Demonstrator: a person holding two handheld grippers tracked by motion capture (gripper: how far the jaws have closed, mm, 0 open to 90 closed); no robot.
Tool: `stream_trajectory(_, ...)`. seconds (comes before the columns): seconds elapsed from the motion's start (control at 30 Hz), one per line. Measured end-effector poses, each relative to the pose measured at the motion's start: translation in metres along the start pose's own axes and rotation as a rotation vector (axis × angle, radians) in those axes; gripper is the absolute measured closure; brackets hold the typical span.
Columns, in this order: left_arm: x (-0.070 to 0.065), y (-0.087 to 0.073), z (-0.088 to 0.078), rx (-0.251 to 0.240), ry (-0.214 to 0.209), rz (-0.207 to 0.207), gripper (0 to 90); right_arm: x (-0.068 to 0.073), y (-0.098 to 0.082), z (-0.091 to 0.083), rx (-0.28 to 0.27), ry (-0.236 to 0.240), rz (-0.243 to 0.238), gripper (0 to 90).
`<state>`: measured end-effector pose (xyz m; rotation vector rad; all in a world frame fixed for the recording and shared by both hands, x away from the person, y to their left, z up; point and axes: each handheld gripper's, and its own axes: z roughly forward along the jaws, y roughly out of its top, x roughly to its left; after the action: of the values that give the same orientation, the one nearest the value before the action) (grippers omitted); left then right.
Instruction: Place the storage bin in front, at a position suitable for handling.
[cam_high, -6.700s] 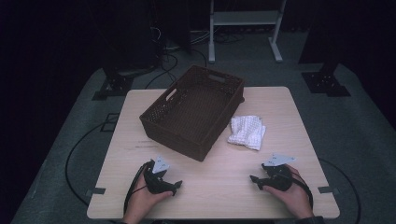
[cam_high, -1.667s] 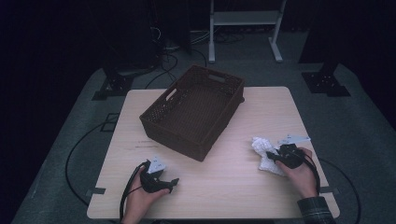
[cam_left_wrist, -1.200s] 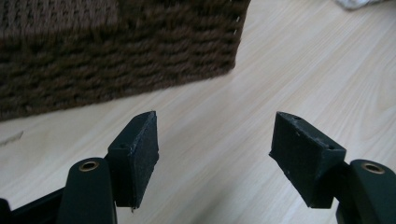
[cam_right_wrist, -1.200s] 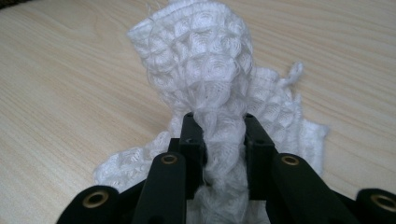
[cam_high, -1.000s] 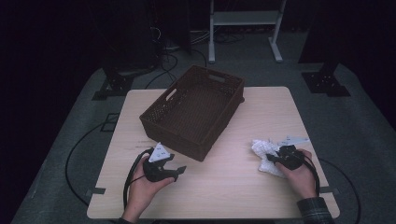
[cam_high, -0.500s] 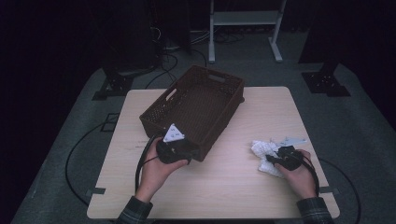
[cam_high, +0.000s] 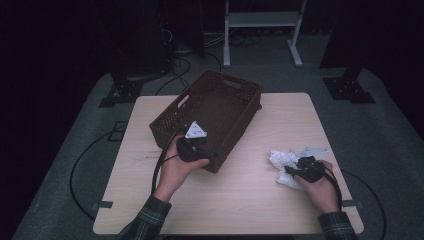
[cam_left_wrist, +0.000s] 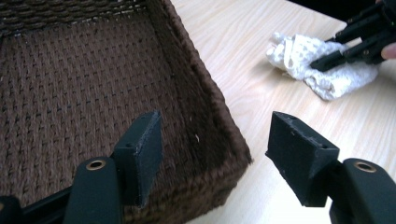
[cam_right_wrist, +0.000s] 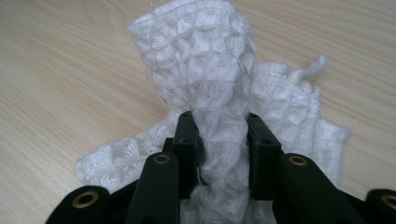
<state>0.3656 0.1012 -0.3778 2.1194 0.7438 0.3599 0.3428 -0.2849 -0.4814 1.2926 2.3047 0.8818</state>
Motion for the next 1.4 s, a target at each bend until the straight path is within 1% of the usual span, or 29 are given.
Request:
stream_trajectory(0.1, 0.002, 0.003, 0.004, 0.009, 0.004, 0.008, 35.9, 0.000, 0.000, 0.000, 0.001, -0.001, 0.000, 69.5)
stream_trajectory(0.27, 0.004, 0.010, 0.012, 0.001, -0.004, 0.001, 37.4, 0.000, 0.000, 0.000, 0.003, 0.000, -0.003, 69.5)
stream_trajectory(0.4, 0.004, 0.018, 0.020, 0.006, -0.012, 0.006, 38.1, 0.000, 0.000, 0.000, 0.002, 0.000, 0.003, 69.5)
stream_trajectory(0.53, 0.006, 0.026, 0.030, 0.019, -0.009, 0.016, 39.4, 0.000, 0.000, 0.001, 0.001, 0.000, -0.001, 69.5)
stream_trajectory(0.63, 0.008, 0.031, 0.036, 0.028, -0.008, 0.014, 40.6, 0.000, 0.000, 0.000, 0.004, 0.002, 0.002, 69.5)
stream_trajectory(0.83, 0.012, 0.036, 0.050, 0.054, -0.003, 0.018, 43.2, -0.001, 0.000, 0.001, 0.002, 0.002, -0.005, 69.4)
stream_trajectory(0.87, 0.013, 0.036, 0.053, 0.049, -0.004, 0.011, 43.9, -0.001, 0.000, 0.001, 0.000, 0.001, -0.007, 69.5)
stream_trajectory(0.93, 0.015, 0.037, 0.058, 0.056, -0.006, 0.005, 44.9, -0.001, 0.000, 0.001, 0.001, 0.003, -0.001, 69.4)
stream_trajectory(1.0, 0.016, 0.038, 0.064, 0.070, 0.000, 0.010, 46.2, -0.001, 0.000, 0.001, 0.002, 0.004, 0.000, 69.4)
stream_trajectory(1.03, 0.017, 0.039, 0.067, 0.082, 0.004, 0.006, 47.2, -0.001, 0.000, 0.001, 0.001, 0.004, -0.001, 69.4)
stream_trajectory(1.07, 0.017, 0.039, 0.069, 0.081, 0.003, 0.009, 47.2, -0.001, 0.000, 0.001, 0.000, 0.004, 0.000, 69.4)
stream_trajectory(1.1, 0.018, 0.040, 0.071, 0.093, -0.002, 0.004, 48.2, -0.001, 0.000, 0.001, 0.001, 0.006, 0.001, 69.4)
stream_trajectory(1.27, 0.021, 0.047, 0.077, 0.099, -0.010, -0.002, 51.5, -0.002, -0.001, 0.001, 0.001, 0.009, 0.002, 69.3)
stream_trajectory(1.37, 0.022, 0.051, 0.081, 0.111, -0.013, -0.001, 54.3, -0.002, -0.001, 0.001, -0.001, 0.011, 0.001, 69.3)
stream_trajectory(1.4, 0.023, 0.052, 0.081, 0.116, -0.020, -0.005, 57.5, -0.002, -0.001, 0.001, -0.001, 0.011, 0.001, 69.3)
